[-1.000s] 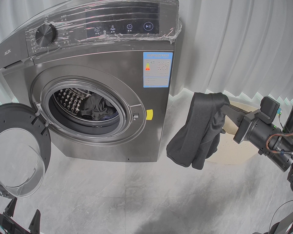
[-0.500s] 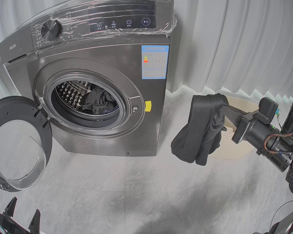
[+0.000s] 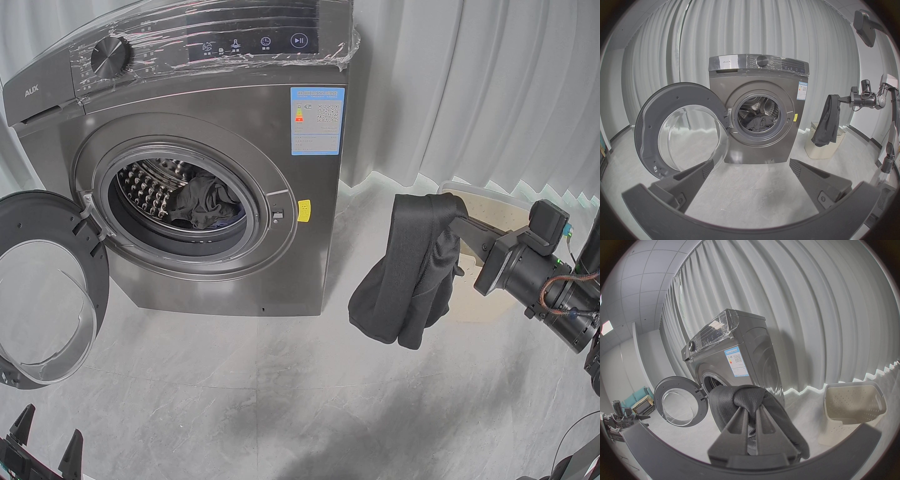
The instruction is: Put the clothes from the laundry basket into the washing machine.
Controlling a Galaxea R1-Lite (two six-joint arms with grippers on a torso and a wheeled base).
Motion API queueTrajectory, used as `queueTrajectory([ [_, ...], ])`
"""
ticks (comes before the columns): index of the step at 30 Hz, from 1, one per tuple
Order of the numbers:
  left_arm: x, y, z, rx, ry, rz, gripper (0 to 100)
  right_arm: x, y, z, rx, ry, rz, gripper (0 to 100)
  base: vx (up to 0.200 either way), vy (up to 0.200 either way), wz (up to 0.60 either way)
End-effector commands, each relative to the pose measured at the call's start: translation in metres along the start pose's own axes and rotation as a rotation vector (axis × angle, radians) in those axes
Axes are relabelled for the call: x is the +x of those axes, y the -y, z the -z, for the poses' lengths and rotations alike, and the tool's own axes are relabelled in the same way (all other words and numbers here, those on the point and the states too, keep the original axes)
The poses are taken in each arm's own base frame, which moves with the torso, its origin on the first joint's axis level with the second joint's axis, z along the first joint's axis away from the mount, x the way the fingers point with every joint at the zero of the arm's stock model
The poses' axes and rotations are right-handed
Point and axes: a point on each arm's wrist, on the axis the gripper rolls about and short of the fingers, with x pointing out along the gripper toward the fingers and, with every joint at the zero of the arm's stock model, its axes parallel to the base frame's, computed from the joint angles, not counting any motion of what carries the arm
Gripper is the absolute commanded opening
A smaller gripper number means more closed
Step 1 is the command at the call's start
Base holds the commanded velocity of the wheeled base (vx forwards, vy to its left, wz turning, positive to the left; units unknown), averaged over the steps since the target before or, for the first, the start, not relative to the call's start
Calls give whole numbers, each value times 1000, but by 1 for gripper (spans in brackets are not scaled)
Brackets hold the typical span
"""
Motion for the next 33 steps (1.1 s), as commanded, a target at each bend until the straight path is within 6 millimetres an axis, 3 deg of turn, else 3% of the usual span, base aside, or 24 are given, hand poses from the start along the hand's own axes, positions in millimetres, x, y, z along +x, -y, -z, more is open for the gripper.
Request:
queueTrajectory([
  [1,0,0,4,-1,2,0,100,0,0,0,0,-2,-1,0,0,200,0],
  [14,0,0,4,-1,2,0,100,0,0,0,0,0,-1,0,0,200,0],
  [20,0,0,4,1,2,0,100,0,0,0,0,-2,-1,0,0,0,0],
  [26,0,0,4,1,0,0,100,0,0,1,0,-2,-2,0,-200,0,0],
  [33,0,0,4,1,2,0,100,0,0,1,0,-2,-4,0,0,0,0],
])
